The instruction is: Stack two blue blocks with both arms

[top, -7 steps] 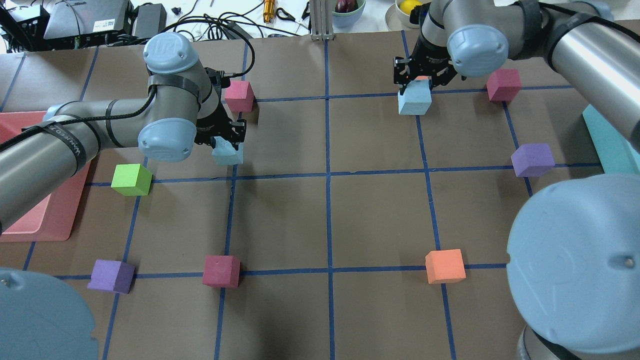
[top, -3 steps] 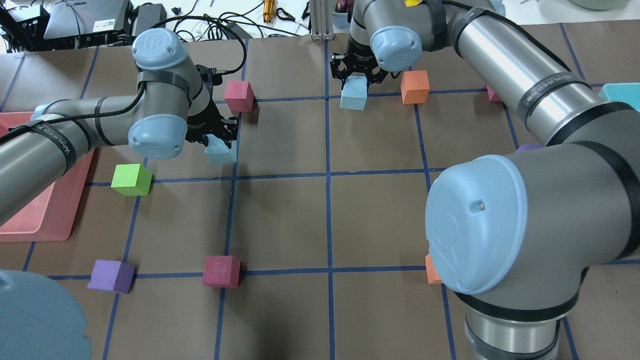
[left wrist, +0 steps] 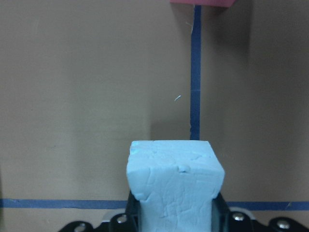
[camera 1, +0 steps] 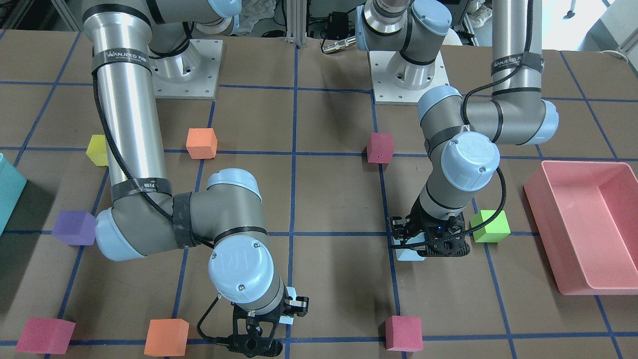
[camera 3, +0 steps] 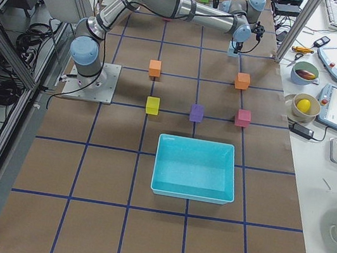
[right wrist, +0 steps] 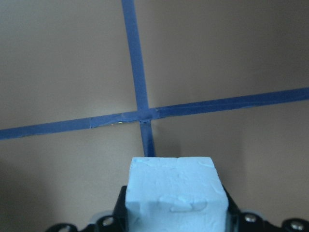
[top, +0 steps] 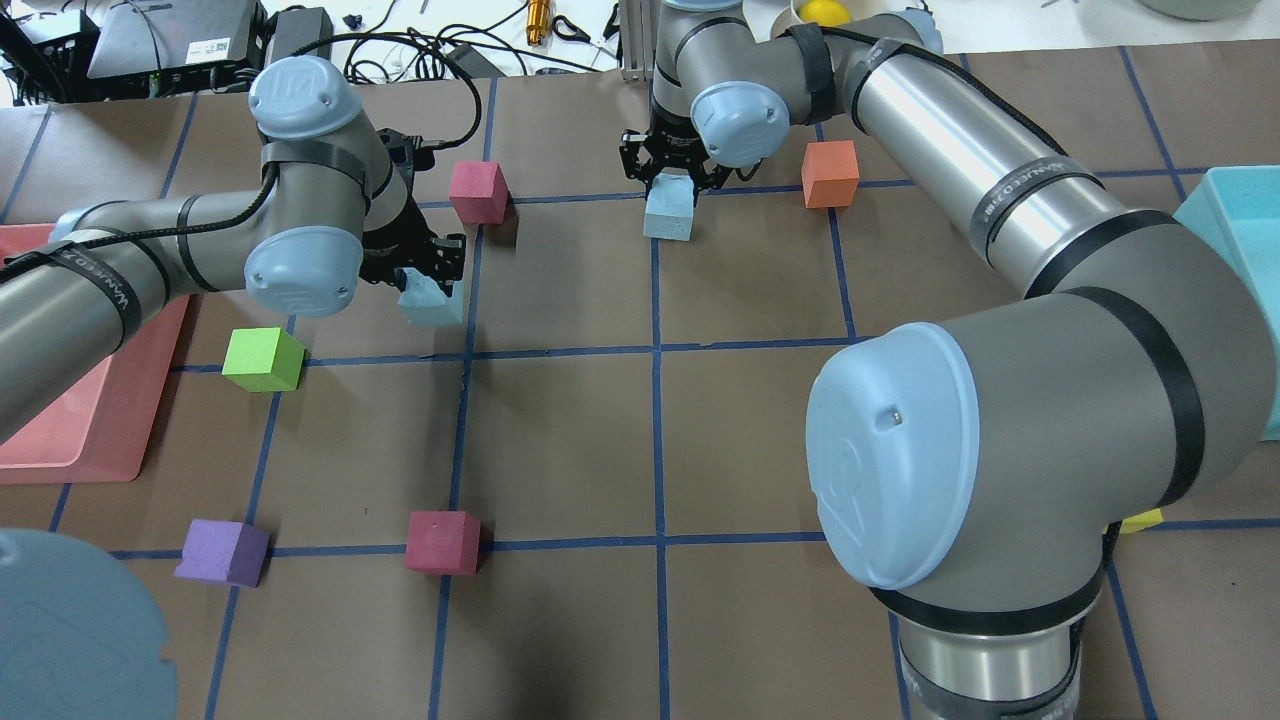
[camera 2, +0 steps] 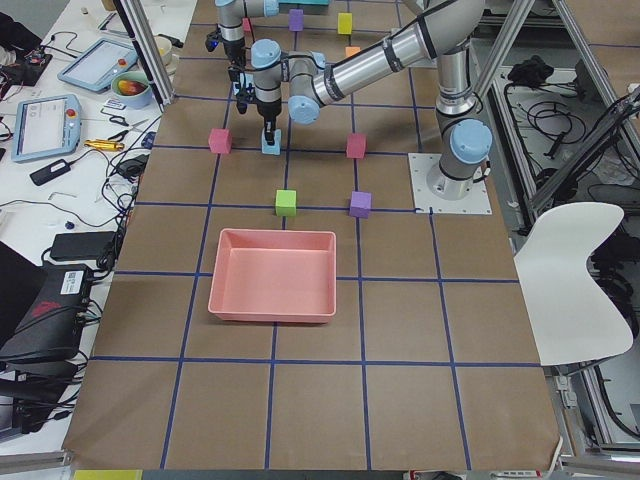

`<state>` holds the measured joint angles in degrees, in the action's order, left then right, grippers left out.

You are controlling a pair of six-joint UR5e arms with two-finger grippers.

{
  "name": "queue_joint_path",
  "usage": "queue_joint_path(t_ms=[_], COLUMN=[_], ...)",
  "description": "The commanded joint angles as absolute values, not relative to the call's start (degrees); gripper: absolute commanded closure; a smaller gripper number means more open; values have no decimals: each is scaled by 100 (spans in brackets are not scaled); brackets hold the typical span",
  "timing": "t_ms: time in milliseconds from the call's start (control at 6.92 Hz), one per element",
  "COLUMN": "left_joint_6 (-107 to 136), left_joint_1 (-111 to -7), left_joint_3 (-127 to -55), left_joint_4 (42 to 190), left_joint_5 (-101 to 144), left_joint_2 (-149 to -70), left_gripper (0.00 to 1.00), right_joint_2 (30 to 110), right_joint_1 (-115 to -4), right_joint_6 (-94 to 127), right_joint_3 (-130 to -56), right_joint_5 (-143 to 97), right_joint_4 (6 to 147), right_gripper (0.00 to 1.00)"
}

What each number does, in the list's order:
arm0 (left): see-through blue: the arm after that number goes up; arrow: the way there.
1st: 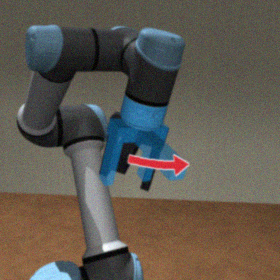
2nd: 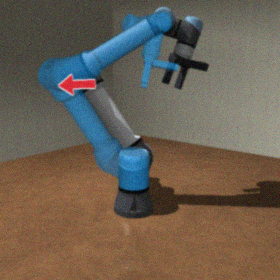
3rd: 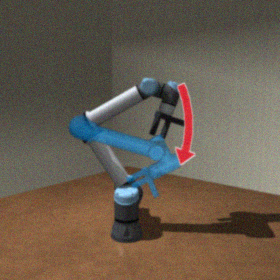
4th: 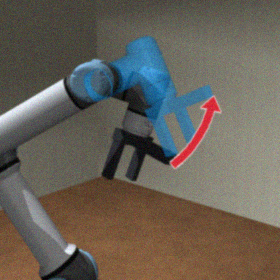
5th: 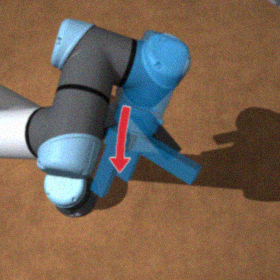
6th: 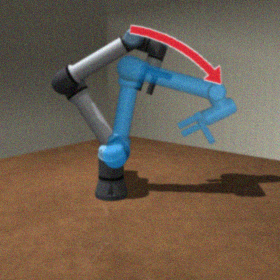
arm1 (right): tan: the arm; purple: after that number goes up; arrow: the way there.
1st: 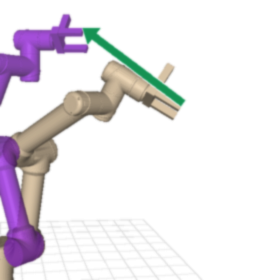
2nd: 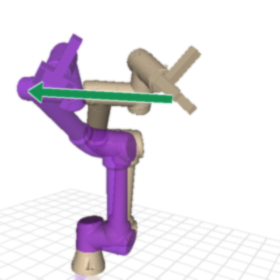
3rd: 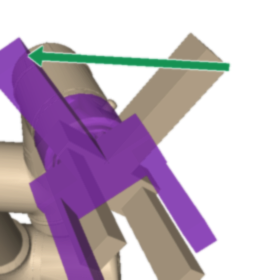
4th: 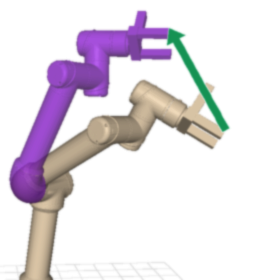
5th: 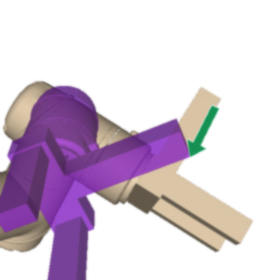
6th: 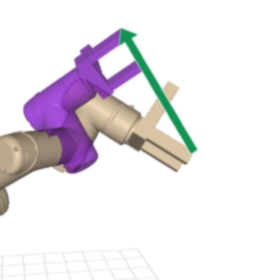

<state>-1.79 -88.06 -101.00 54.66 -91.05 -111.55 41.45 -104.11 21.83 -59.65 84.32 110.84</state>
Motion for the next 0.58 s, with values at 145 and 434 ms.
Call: queue_joint_path(t_ms=[145, 434], left_joint_6=[-211, -150], left_joint_1=[-8798, -8807], left_joint_3=[-9662, -9300], left_joint_4=[5623, 5923], left_joint_5=[-9088, -9053], left_joint_2=[-11337, -11399], left_gripper=[84, 84], right_joint_2=[4052, 3991], right_joint_1=[-10521, -10521], right_joint_6=[2153, 2136], right_joint_3=[-5959, -5959], right_joint_5=[8429, 8429], right_joint_4=[11101, 11222], right_gripper=[100, 100])
